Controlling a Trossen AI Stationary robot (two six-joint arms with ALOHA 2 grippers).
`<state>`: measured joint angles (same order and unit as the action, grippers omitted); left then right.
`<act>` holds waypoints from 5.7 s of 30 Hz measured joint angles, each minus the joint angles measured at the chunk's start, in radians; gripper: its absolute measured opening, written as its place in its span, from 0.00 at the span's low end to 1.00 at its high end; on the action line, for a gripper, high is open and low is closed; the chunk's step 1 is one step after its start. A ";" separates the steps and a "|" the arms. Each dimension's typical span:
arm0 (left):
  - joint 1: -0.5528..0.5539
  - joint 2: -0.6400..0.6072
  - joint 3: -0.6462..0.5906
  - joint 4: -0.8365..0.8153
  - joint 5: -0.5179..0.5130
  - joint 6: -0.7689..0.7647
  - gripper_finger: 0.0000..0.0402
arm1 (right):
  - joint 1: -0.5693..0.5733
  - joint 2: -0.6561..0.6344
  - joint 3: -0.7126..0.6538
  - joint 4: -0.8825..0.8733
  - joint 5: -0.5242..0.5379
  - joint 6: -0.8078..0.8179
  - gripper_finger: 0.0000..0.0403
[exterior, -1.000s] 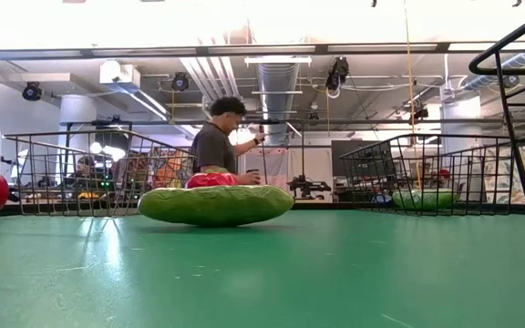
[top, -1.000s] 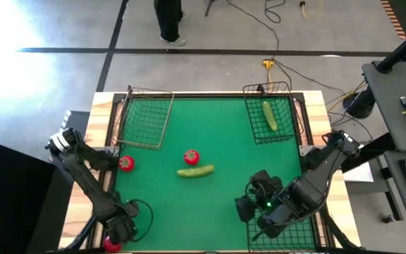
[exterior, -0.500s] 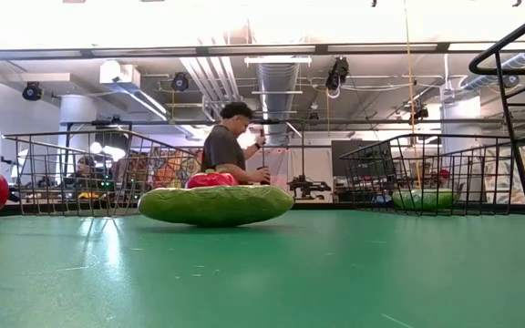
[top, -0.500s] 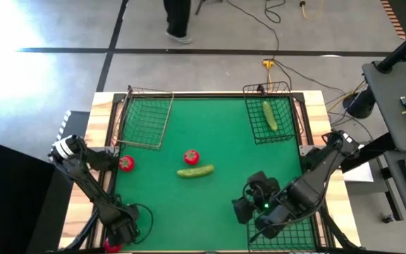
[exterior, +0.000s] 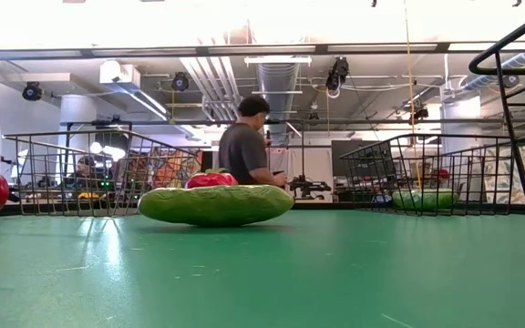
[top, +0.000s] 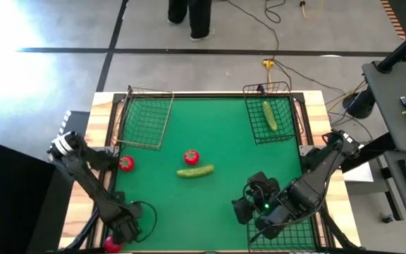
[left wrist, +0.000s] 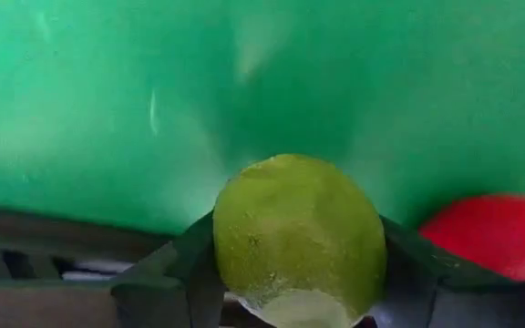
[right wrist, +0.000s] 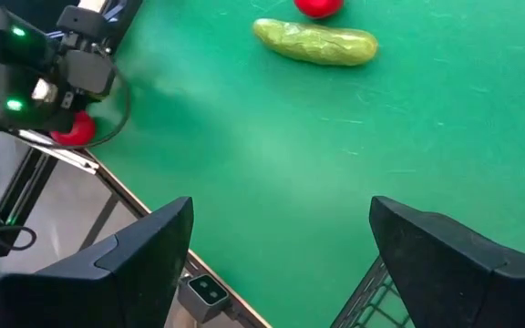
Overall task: Sort produce into baskets
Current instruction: Put the lime into the bottom right wire basket, then put the cucumber into the top right wire basket
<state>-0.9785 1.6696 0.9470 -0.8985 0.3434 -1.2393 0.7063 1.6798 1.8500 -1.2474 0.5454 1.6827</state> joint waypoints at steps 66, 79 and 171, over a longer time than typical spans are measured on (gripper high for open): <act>0.394 -0.416 0.105 0.228 -0.986 0.380 0.61 | -0.219 0.083 -0.592 1.249 -0.018 -1.161 0.81; 0.355 -0.391 0.104 0.222 -1.043 0.328 0.61 | -0.304 0.391 -0.393 1.143 -0.030 -1.177 0.80; 0.165 -0.692 0.154 0.038 -0.948 0.385 0.61 | 0.114 0.061 -0.433 -0.023 -0.728 0.540 0.64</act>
<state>-0.8132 0.9771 1.1011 -0.8604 -0.6050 -0.8543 0.8200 1.7407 1.4167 -1.2705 -0.1828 2.2223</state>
